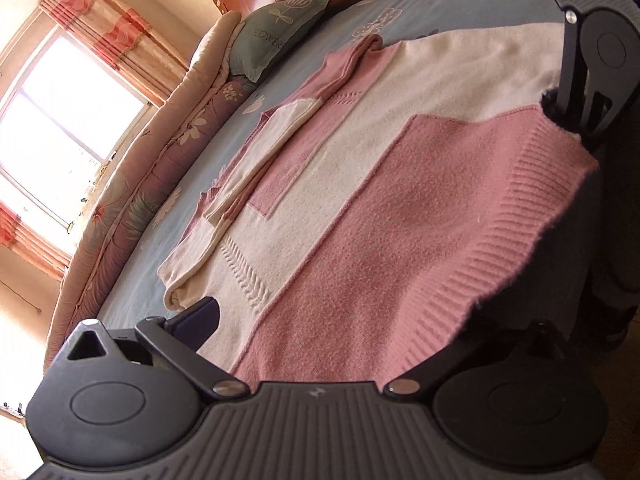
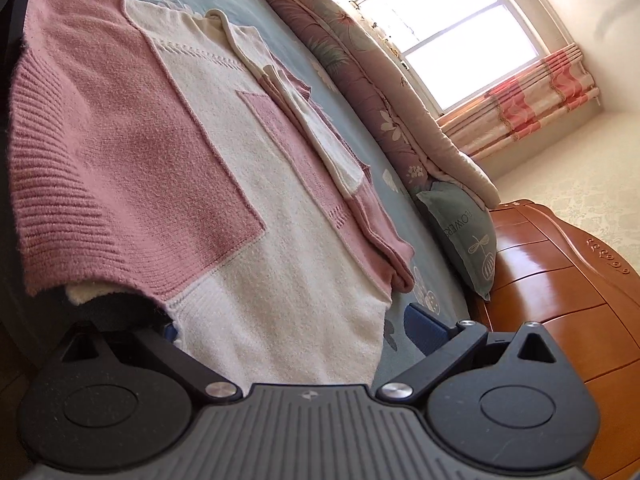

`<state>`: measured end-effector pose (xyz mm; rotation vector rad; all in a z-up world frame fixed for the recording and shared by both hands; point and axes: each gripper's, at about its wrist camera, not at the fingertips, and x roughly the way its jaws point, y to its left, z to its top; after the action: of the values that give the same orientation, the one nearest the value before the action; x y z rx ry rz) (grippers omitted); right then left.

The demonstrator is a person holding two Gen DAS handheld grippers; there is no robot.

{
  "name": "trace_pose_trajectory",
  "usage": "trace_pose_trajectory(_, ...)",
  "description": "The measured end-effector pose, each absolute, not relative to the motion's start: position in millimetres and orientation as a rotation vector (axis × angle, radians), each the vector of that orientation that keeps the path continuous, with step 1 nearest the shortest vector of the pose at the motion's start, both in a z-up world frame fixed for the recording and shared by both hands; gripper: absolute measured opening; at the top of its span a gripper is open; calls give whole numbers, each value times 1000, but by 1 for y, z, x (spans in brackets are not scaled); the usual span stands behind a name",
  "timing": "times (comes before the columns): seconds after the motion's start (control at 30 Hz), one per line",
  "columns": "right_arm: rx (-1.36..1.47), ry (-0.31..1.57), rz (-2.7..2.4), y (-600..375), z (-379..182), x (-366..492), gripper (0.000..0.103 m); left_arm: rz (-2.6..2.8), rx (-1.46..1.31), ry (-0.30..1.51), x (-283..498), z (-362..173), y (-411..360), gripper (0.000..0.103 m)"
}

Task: Fold clothes
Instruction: 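Lift the hem with both tools and carry it toward the collar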

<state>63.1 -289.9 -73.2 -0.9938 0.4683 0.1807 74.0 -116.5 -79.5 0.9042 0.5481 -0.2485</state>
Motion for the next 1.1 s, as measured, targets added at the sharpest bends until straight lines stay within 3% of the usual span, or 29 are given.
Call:
trace_pose_trajectory(0.87, -993, 436, 111, -287, -80, 74, 103, -93, 982, 507, 82, -82, -101, 103)
trace_pose_trajectory(1.1, -1088, 294, 31, -279, -79, 65, 103, -38, 991, 444, 80, -77, -100, 103)
